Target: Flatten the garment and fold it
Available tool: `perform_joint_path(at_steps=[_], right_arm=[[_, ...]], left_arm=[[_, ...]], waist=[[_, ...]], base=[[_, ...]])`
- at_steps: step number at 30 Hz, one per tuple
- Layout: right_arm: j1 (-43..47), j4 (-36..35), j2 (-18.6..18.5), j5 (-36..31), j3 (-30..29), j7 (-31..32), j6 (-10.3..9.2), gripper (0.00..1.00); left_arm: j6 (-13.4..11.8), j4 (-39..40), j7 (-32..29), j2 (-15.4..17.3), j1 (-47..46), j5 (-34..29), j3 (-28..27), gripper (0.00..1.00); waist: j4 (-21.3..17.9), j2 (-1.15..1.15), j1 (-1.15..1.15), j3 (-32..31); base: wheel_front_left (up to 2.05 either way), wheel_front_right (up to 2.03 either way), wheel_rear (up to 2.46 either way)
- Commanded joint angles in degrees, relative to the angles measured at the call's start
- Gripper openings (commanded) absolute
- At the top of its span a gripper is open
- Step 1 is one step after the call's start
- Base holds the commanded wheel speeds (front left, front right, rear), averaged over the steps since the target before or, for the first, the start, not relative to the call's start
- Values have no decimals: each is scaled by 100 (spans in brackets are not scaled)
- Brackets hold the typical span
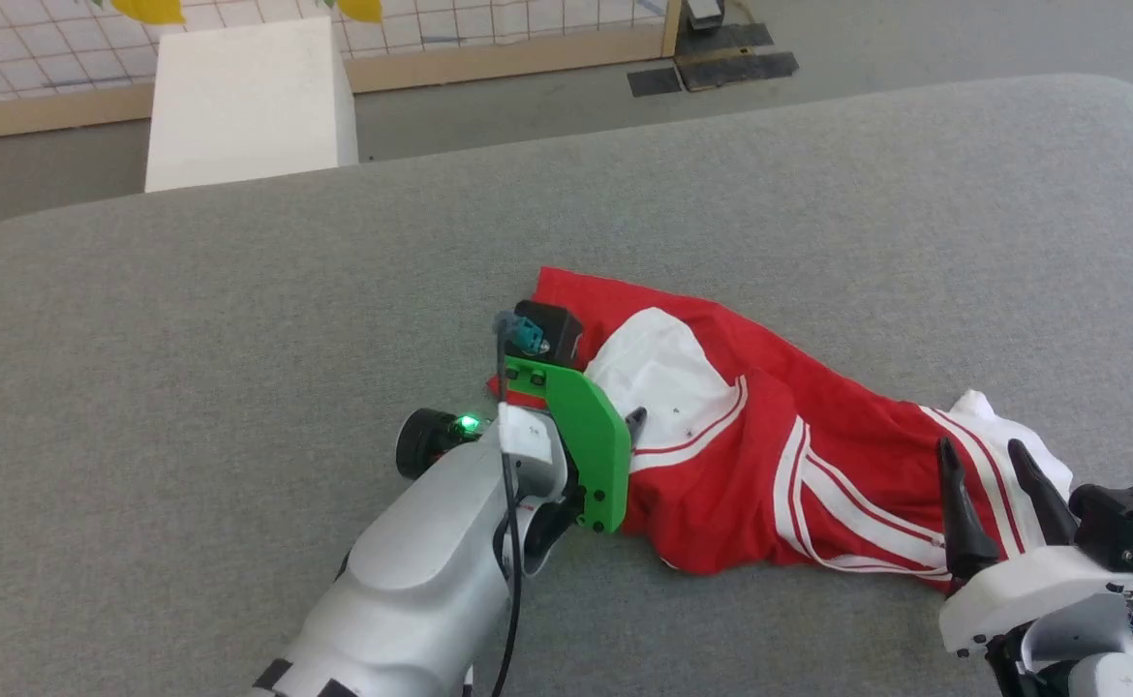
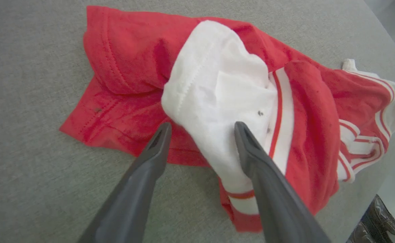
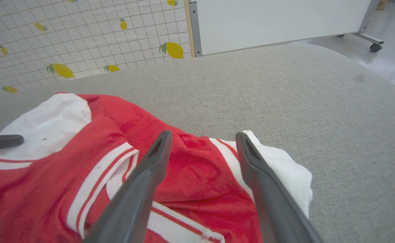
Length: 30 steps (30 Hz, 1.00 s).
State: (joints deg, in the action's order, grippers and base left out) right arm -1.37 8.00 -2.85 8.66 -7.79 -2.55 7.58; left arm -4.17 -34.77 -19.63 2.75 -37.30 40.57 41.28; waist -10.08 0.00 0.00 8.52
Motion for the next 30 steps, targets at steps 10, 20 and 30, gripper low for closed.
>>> perform_joint_path(at_steps=[10,20,30], right_arm=[[-47,-61,-3,88,-7,-47,-9,100],[195,-245,-3,-8,-143,94,-9,100],[344,-413,-3,-21,-113,343,-9,100]], left_arm=[[-33,215,1125,59,-38,99,-127,0],[-1019,1710,2429,1006,2153,355,-1055,0],[-1796,2881,1346,1805,3857,612,-927,100]], waist=[[154,0,0,-41],[809,0,0,-439],[1294,0,0,-586]], base=[[0,0,0],[0,0,0],[0,0,0]])
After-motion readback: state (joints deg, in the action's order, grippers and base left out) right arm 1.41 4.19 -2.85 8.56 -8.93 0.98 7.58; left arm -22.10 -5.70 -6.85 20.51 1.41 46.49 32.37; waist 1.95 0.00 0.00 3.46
